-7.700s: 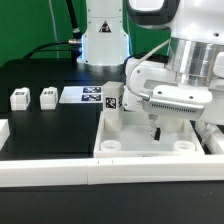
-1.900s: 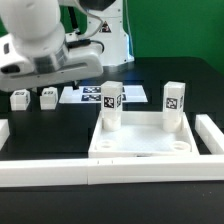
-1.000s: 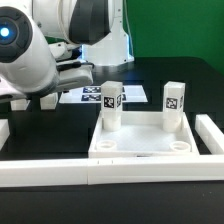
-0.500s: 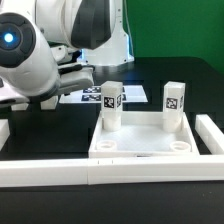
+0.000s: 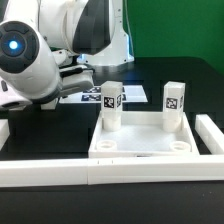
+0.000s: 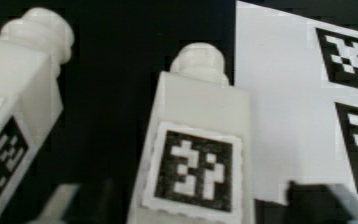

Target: Assemble square table

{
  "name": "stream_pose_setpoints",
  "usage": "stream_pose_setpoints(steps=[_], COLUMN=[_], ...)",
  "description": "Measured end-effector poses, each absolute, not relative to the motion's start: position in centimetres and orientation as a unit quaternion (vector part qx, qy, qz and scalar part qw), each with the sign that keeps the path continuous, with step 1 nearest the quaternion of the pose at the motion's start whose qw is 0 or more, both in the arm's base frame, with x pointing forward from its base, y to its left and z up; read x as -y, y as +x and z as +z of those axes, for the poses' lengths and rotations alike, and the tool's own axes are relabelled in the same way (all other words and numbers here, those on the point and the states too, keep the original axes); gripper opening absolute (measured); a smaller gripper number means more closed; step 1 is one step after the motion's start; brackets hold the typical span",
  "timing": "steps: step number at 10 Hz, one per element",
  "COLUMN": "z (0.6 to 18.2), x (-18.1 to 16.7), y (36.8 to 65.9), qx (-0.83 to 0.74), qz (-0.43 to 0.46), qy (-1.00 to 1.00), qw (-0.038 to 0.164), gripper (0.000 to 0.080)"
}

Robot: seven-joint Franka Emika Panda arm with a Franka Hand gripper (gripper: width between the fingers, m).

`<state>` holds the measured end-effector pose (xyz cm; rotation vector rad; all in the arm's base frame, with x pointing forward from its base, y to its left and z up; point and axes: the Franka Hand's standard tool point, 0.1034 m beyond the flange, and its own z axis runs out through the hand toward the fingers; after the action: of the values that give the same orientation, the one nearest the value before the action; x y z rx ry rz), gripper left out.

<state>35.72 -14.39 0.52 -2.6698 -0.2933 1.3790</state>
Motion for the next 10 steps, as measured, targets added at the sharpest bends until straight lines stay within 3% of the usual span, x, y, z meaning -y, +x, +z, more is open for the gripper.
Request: stream_pose_setpoints(steps=[1,2,8,10], z=[0.5,0.5,0.8,4.6], x=[14.3,14.3,14.2,14.6], y=[35.7,35.7,35.9,38.8], qx=[0.098,0.099,0.105,0.119], qz=[0.456,0.456,0.458,0.462], qy=[-0.882,-0.882,-0.88,-0.876], qw=[0.061,0.061,0.063,0.074], gripper=[0.0397,0.0288,0.0288,0.0289])
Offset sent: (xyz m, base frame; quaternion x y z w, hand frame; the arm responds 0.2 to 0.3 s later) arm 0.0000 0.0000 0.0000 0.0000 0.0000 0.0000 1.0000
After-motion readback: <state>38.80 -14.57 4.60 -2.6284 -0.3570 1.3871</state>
